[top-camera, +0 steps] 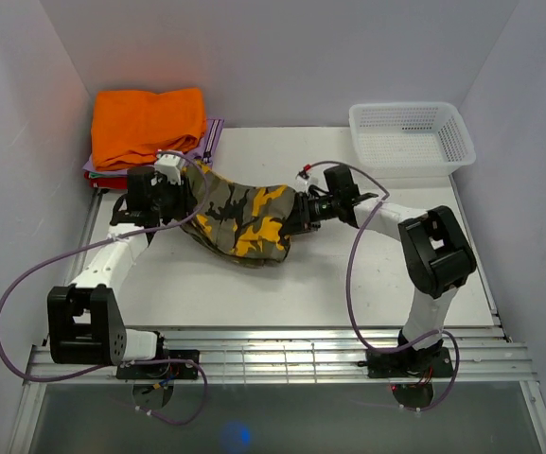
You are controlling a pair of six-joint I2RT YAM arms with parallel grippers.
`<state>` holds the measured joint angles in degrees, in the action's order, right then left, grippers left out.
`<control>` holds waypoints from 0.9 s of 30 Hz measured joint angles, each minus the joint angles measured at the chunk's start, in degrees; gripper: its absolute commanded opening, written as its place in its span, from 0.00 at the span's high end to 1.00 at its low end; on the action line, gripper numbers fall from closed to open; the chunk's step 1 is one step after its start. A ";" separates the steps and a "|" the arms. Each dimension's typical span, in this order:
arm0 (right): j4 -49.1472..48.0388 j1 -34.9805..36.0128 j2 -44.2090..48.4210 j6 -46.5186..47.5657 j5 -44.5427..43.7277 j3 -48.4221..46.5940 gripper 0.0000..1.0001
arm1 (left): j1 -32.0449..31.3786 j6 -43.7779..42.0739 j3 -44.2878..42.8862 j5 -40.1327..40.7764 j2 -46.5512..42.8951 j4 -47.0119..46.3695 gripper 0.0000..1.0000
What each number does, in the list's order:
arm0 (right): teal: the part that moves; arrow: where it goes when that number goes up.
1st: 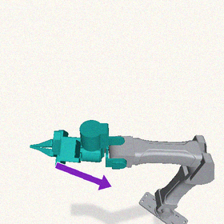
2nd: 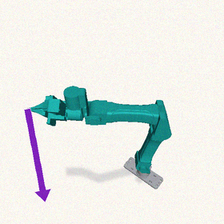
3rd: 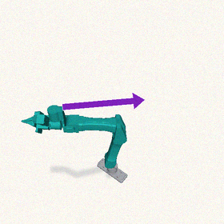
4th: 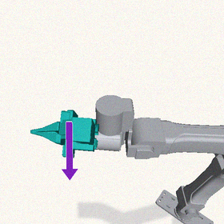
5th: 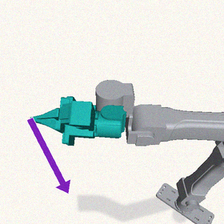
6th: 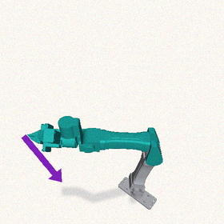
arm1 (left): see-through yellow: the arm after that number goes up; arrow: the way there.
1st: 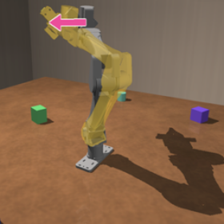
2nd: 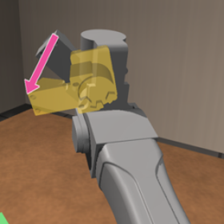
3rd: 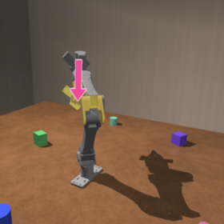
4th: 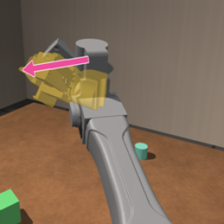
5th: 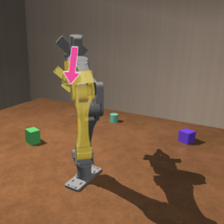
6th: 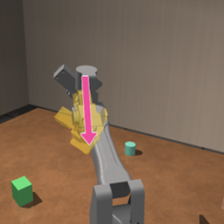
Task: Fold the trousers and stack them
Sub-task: Neatly place the folded trousers to the corner
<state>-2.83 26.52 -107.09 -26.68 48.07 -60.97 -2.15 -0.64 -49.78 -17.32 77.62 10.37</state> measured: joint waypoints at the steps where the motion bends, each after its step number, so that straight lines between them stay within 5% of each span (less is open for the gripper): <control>1: 0.28 0.02 0.98 0.94 -0.74 -1.62 0.92 | -0.13 -1.27 -1.42 0.17 -0.94 -0.96 1.00; 7: 1.97 0.22 4.59 6.75 -5.40 -18.36 0.92 | -0.52 -6.25 -10.05 4.26 -4.81 -10.93 1.00; 14: 1.90 0.37 -3.58 10.40 -9.64 -41.99 0.92 | -0.44 -11.21 -10.95 12.46 -5.44 -28.35 1.00; 19: -1.97 2.32 -8.90 13.35 -14.27 -46.99 0.92 | 0.72 -13.40 -8.15 17.42 -3.76 -41.27 1.00; 27: -4.98 6.93 -14.19 16.92 -19.98 -48.87 0.92 | 2.80 -15.08 -6.08 19.80 -1.18 -49.42 1.00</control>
<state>-7.81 33.45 -121.27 -9.76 28.10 -109.84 0.64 -15.73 -55.86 2.48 76.44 -39.05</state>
